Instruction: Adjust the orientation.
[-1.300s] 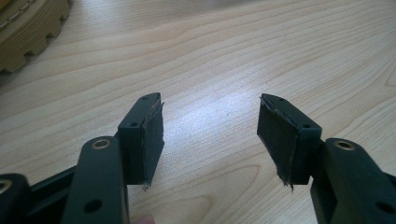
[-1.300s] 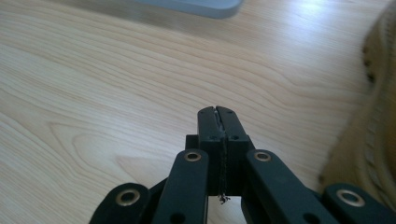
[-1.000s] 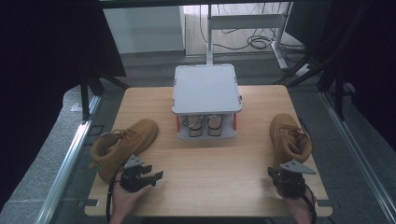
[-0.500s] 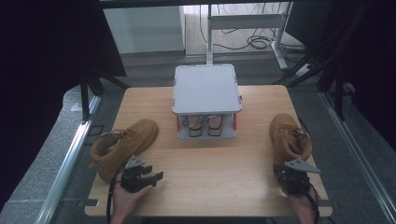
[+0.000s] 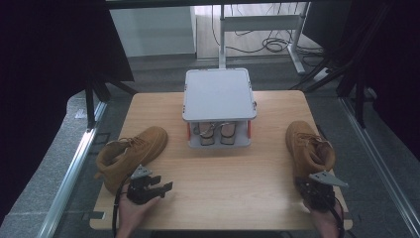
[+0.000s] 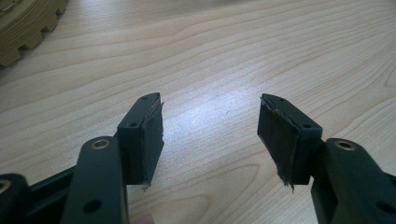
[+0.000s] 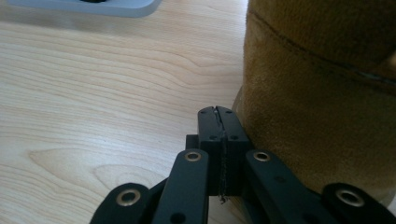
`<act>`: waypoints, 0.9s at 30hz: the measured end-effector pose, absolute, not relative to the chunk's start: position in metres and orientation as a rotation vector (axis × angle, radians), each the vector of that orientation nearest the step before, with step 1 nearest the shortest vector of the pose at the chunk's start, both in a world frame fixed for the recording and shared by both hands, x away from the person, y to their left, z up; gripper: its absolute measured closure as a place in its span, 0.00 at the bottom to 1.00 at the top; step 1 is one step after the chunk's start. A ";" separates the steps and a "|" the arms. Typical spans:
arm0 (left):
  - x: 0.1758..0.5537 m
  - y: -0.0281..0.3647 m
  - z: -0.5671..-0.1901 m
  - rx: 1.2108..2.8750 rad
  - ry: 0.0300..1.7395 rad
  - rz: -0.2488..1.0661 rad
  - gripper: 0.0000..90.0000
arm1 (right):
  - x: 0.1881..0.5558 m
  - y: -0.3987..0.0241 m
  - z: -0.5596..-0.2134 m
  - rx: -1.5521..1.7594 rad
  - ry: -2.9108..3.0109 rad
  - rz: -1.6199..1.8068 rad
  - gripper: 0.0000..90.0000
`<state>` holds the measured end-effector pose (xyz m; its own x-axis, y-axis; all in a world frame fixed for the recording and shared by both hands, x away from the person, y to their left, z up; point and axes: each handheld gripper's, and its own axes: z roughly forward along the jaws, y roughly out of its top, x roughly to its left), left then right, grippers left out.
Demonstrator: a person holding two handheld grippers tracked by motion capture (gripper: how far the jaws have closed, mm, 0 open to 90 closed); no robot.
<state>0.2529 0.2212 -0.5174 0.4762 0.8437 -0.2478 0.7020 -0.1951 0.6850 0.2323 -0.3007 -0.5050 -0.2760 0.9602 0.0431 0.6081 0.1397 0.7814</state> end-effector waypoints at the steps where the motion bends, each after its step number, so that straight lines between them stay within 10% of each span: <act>1: 0.253 0.221 -0.517 1.954 1.282 0.234 0.45 | 0.232 -0.301 -0.505 1.499 1.948 0.978 1.00; 27: 0.254 0.223 -0.518 1.942 1.294 0.236 0.44 | 0.218 -0.342 -0.503 1.600 1.825 0.958 1.00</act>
<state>0.2536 0.2234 -0.5183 0.4655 0.8482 -0.2525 0.7042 -0.1822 0.6863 0.2184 -0.3423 -0.5026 -0.1615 0.9848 0.0639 0.6119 0.0492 0.7894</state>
